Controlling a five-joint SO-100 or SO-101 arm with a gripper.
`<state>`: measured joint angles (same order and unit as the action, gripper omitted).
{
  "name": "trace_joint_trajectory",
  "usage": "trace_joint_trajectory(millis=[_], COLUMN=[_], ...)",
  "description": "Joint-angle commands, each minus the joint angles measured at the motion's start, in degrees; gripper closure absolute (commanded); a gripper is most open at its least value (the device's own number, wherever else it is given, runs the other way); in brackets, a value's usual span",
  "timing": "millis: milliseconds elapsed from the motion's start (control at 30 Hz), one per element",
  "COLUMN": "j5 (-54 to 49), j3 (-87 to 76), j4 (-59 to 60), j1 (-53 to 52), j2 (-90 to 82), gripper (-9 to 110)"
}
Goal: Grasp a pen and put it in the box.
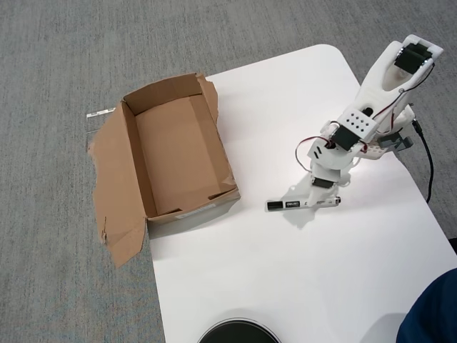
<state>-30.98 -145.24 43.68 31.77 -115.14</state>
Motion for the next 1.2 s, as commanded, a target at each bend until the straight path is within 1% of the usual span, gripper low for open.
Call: trace_joint_trajectory(millis=[0, 300, 600, 1167], j5=[0.13, 0.13, 0.13, 0.13], j3=[0.40, 1.19, 0.48, 0.22], j4=[-0.35, -0.35, -0.35, -0.35], j1=[0.31, 0.66, 6.90, 6.46], j2=[-0.18, -0.18, -0.18, -0.09], gripper=[81, 81, 81, 82])
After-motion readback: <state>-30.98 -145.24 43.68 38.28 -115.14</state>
